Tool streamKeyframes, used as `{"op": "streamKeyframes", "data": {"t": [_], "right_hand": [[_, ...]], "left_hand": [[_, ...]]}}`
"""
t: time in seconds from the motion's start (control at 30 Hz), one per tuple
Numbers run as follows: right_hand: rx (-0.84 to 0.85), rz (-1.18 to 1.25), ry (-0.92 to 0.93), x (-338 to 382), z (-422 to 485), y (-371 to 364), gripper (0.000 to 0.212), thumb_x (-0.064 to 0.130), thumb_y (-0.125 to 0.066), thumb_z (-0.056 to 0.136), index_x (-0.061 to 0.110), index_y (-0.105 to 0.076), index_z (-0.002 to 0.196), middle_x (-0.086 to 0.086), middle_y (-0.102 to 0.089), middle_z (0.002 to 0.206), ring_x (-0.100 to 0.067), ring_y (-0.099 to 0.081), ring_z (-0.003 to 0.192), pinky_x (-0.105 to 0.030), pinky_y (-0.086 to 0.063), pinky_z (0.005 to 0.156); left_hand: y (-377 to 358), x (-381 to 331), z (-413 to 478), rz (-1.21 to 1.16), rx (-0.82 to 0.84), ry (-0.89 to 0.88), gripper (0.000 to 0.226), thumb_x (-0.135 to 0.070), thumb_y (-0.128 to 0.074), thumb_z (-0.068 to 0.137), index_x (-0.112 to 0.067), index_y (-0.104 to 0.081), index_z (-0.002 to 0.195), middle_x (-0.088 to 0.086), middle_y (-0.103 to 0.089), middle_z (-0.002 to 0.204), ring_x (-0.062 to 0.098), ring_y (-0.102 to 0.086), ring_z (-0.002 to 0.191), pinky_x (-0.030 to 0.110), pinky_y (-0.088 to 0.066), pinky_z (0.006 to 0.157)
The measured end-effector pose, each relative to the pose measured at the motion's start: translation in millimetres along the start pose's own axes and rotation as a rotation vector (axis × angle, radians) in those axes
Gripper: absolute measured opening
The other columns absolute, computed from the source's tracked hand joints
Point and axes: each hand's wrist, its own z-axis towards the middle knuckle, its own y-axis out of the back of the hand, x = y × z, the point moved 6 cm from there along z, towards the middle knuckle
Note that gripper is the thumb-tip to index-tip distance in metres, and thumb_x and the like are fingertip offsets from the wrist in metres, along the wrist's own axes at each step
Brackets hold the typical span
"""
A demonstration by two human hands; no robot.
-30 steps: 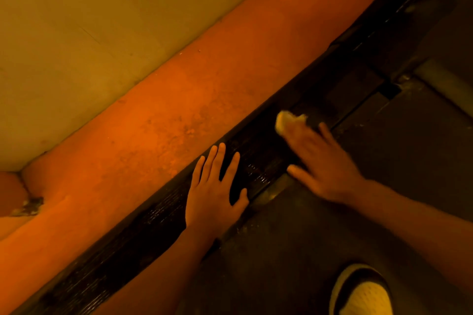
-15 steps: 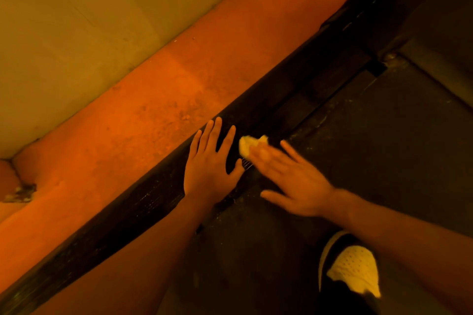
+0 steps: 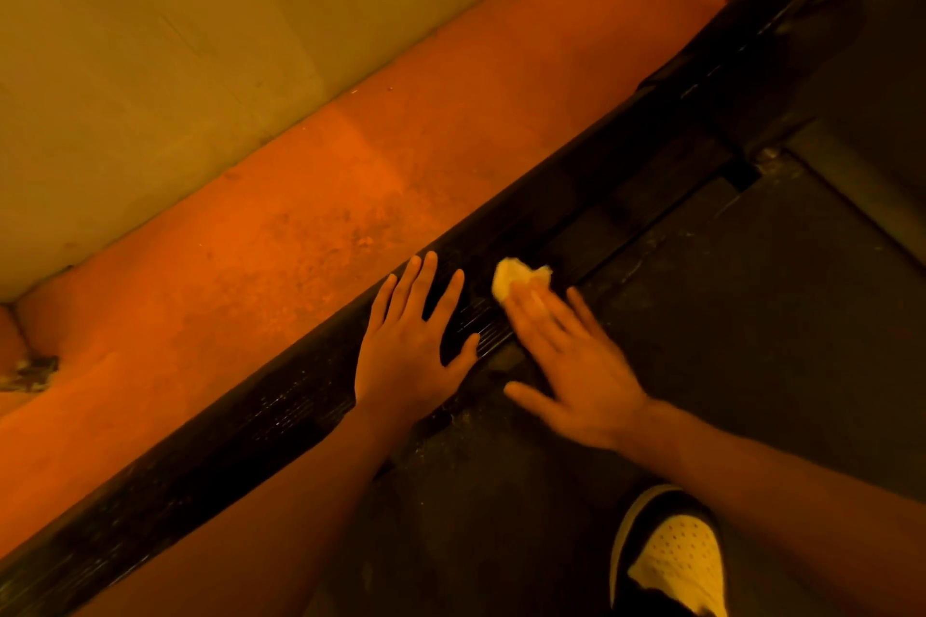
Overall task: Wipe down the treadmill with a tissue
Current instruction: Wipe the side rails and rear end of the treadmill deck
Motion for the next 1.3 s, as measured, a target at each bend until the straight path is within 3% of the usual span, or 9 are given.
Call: {"op": "streamKeyframes", "data": {"t": [0.13, 0.3, 0.4, 0.53, 0.7, 0.83, 1.03, 1.17, 1.3], "right_hand": [[-0.021, -0.036, 0.076, -36.9, 2.8, 10.7, 0.083, 0.068, -0.018, 0.101, 0.019, -0.005, 0.167, 0.0, 0.002, 0.175, -0.019, 0.006, 0.161, -0.055, -0.007, 0.128], [-0.174, -0.021, -0.409, -156.4, 11.1, 55.0, 0.09, 0.074, -0.004, 0.098, 0.015, -0.011, 0.166, -0.007, -0.005, 0.174, -0.027, -0.004, 0.161, -0.064, -0.007, 0.126], [-0.208, 0.107, -0.604, -159.5, 22.2, 61.8, 0.101, 0.079, 0.006, 0.093, 0.011, -0.012, 0.166, -0.013, -0.007, 0.173, -0.029, -0.002, 0.16, -0.061, -0.002, 0.127], [-0.17, 0.154, -0.318, -54.3, 18.8, 29.7, 0.085, 0.068, -0.02, 0.1, 0.018, -0.004, 0.167, -0.004, 0.007, 0.174, -0.023, 0.01, 0.16, -0.058, -0.002, 0.128], [0.021, 0.036, 0.092, 16.7, -11.1, -8.9, 0.084, 0.071, -0.014, 0.101, 0.022, 0.0, 0.167, 0.004, 0.009, 0.174, -0.016, 0.012, 0.16, -0.053, -0.001, 0.129], [-0.078, 0.003, -0.094, -55.6, -2.4, 14.6, 0.081, 0.067, -0.019, 0.102, 0.022, -0.004, 0.167, 0.001, 0.003, 0.175, -0.019, 0.005, 0.161, -0.061, -0.01, 0.127], [-0.194, 0.136, -0.525, -110.0, 21.4, 40.5, 0.094, 0.077, 0.005, 0.095, 0.017, -0.004, 0.166, -0.007, 0.002, 0.174, -0.024, 0.006, 0.16, -0.058, -0.002, 0.128], [-0.143, 0.184, -0.285, -15.2, 12.3, 14.1, 0.082, 0.068, -0.013, 0.101, 0.021, 0.0, 0.167, -0.001, 0.011, 0.174, -0.02, 0.015, 0.159, -0.055, 0.0, 0.129], [-0.006, 0.123, 0.015, 37.4, -12.5, -13.2, 0.078, 0.068, -0.008, 0.103, 0.023, -0.001, 0.167, 0.006, 0.009, 0.174, -0.012, 0.014, 0.159, -0.052, 0.004, 0.129]], "left_hand": [[0.1, -0.1, -0.1, 0.006, -0.004, 0.006, 0.074, -0.06, -0.041, 0.101, -0.022, -0.03, 0.163, 0.013, -0.017, 0.172, 0.028, -0.01, 0.16, 0.046, -0.009, 0.13], [0.0, 0.3, -1.3, 0.004, 0.0, 0.009, 0.073, -0.06, -0.04, 0.102, -0.022, -0.03, 0.163, 0.012, -0.015, 0.172, 0.027, -0.009, 0.16, 0.047, -0.011, 0.13], [-1.4, 0.5, 0.3, -0.008, 0.01, 0.012, 0.073, -0.061, -0.038, 0.102, -0.023, -0.029, 0.163, 0.011, -0.013, 0.173, 0.027, -0.008, 0.16, 0.049, -0.013, 0.13], [-1.1, 0.3, -0.4, -0.002, 0.004, 0.017, 0.073, -0.061, -0.038, 0.102, -0.024, -0.028, 0.164, 0.012, -0.014, 0.172, 0.027, -0.009, 0.16, 0.048, -0.013, 0.13], [-1.9, 0.5, -0.8, -0.001, -0.017, 0.008, 0.073, -0.058, -0.041, 0.1, -0.022, -0.032, 0.162, 0.013, -0.019, 0.171, 0.028, -0.015, 0.159, 0.05, -0.017, 0.128], [-0.1, 0.0, -0.3, -0.016, -0.008, 0.008, 0.074, -0.06, -0.038, 0.1, -0.022, -0.031, 0.163, 0.012, -0.018, 0.171, 0.028, -0.013, 0.16, 0.049, -0.015, 0.129], [-0.8, 0.4, 0.6, -0.019, 0.007, 0.016, 0.074, -0.062, -0.034, 0.101, -0.023, -0.029, 0.163, 0.012, -0.017, 0.172, 0.028, -0.011, 0.16, 0.05, -0.015, 0.129], [-2.3, 2.1, -0.1, -0.024, 0.003, 0.016, 0.074, -0.062, -0.036, 0.1, -0.023, -0.029, 0.163, 0.012, -0.017, 0.172, 0.029, -0.012, 0.16, 0.05, -0.016, 0.129], [-3.8, 1.7, -0.3, -0.025, -0.018, 0.007, 0.073, -0.06, -0.038, 0.1, -0.022, -0.032, 0.162, 0.013, -0.021, 0.171, 0.029, -0.018, 0.158, 0.05, -0.017, 0.128]]}}
